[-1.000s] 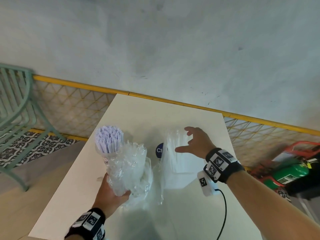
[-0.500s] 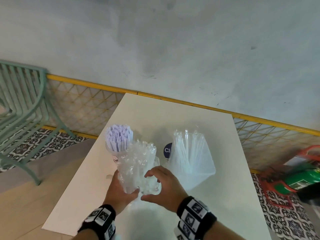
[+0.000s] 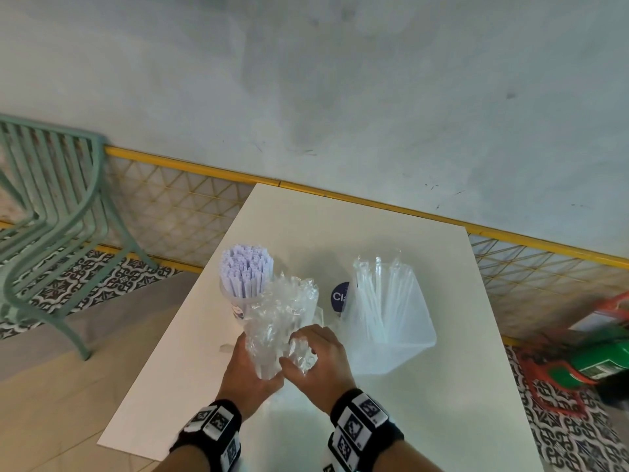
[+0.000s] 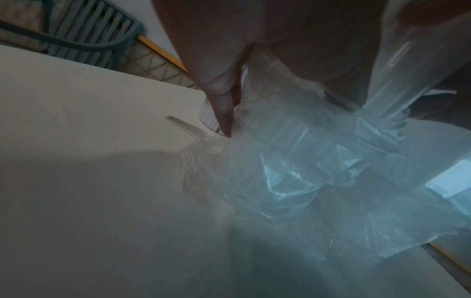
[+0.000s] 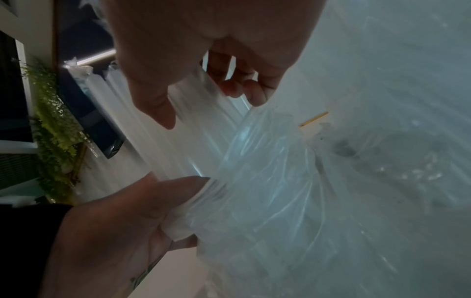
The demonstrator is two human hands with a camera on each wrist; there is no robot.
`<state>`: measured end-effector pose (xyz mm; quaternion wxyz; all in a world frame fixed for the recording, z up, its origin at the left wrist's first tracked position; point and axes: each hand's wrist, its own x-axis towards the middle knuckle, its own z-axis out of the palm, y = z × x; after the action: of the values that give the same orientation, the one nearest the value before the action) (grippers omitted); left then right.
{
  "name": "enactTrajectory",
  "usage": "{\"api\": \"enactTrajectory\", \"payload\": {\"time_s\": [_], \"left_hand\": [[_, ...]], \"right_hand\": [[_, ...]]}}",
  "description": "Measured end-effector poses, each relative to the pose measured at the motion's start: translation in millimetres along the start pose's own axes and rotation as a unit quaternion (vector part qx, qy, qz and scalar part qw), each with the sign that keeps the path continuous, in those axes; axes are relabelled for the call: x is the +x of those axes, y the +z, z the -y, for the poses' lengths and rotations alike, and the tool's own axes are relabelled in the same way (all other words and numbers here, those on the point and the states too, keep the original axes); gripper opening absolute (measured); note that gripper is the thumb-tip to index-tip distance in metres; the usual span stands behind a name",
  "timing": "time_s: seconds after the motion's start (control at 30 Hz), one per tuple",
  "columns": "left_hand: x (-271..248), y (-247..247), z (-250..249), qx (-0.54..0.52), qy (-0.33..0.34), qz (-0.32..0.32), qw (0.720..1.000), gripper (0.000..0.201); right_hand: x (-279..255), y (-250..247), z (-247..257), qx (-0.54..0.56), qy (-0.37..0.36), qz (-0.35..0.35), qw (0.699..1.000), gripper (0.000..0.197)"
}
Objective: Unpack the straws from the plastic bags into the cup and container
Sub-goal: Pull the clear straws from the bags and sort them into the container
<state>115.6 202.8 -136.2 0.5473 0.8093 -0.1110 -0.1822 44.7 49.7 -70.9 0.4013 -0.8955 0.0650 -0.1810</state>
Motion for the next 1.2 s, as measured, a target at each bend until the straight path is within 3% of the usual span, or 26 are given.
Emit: {"api": "enactTrajectory", "payload": {"time_s": [0.17,0.4,0.6,0.73,0.87,1.03,1.2], "left_hand": [[0,1,-2,0.012,-0.004,-0.005,1.000,0.084],[4,-2,-2,0.023,-0.012,0.006,1.000,0.076],[7,-2,-3,0.003,-0.020,0.018,1.000,0.076],[4,-4,-6,0.028,-0.020,0.008,0.999,0.076],[1,-4,-12,0.039,-0.029,-0.009,0.999,0.082],[-2,-2,-22,0.061,-0.062,-0.021,0.996,0.085],[-1,-1,-24,0.065,-0.058,-0.025,0.996,0.087]], "right_hand": [[-3,2,1,0.000,0.031,0.013,0.999,0.029],[-1,13,1,0.002,0.008,-0.020,1.000,0.022],[-3,15,2,0.011,0.013,-0.003,1.000,0.024],[1,10,2,0.020,0.004,-0.030,0.999,0.011],[4,-3,7,0.029,-0.015,-0.058,0.998,0.014],[8,-19,10,0.104,0.089,-0.025,0.990,0.021],[8,-8,2,0.026,0.062,-0.110,0.992,0.020]]}}
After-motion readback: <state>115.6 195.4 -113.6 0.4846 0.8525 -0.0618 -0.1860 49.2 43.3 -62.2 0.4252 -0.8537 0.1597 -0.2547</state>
